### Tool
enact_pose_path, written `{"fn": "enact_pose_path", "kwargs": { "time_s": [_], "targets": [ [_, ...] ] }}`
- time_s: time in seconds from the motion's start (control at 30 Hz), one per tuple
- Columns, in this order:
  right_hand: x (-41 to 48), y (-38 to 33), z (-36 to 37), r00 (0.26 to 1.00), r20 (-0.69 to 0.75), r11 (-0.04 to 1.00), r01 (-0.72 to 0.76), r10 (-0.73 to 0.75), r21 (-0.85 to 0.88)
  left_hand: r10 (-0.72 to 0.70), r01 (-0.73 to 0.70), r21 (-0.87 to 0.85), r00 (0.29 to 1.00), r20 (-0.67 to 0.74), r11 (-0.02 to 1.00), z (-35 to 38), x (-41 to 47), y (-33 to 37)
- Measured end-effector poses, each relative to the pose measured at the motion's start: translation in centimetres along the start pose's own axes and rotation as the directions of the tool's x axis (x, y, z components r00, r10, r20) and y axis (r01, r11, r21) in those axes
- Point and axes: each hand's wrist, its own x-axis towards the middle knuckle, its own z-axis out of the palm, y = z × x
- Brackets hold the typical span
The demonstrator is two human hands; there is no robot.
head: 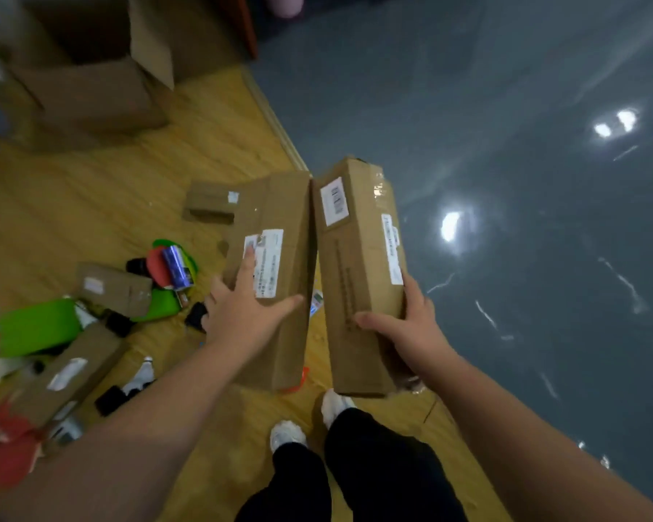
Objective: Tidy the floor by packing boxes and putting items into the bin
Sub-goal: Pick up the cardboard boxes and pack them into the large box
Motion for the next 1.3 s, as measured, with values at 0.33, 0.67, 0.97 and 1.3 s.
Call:
{"fn": "enact_pose_path", "kwargs": {
  "time_s": [0.33,0.67,0.97,1.3],
  "targets": [
    [-2.7,-12.8,-12.6,0.966,0.146,0.906,0.140,-0.214,0.400,0.060,0.028,-0.674,0.992,0.108,0.739,-8.4,-3.3,12.7],
    [7.8,-27.2,-23.5,0.859,0.387,0.913,0.194,-0.335,0.360,0.066,0.184,-0.980,0.980,0.189,0.081,-10.1,1.2,27.0],
    [18.3,-39.9,-20.1,0.744,0.581,0.939,0.195,-0.330,0.284,-0.040,0.128,-0.989,0.991,0.131,-0.069,-17.6,10.4,29.1],
    [32.3,-60.0,-11.5,0.725,0.647,0.971,0.180,-0.237,0.154,-0.173,0.010,-0.996,0.985,0.025,-0.086,-31.3,27.5,31.5]
  ]
}}
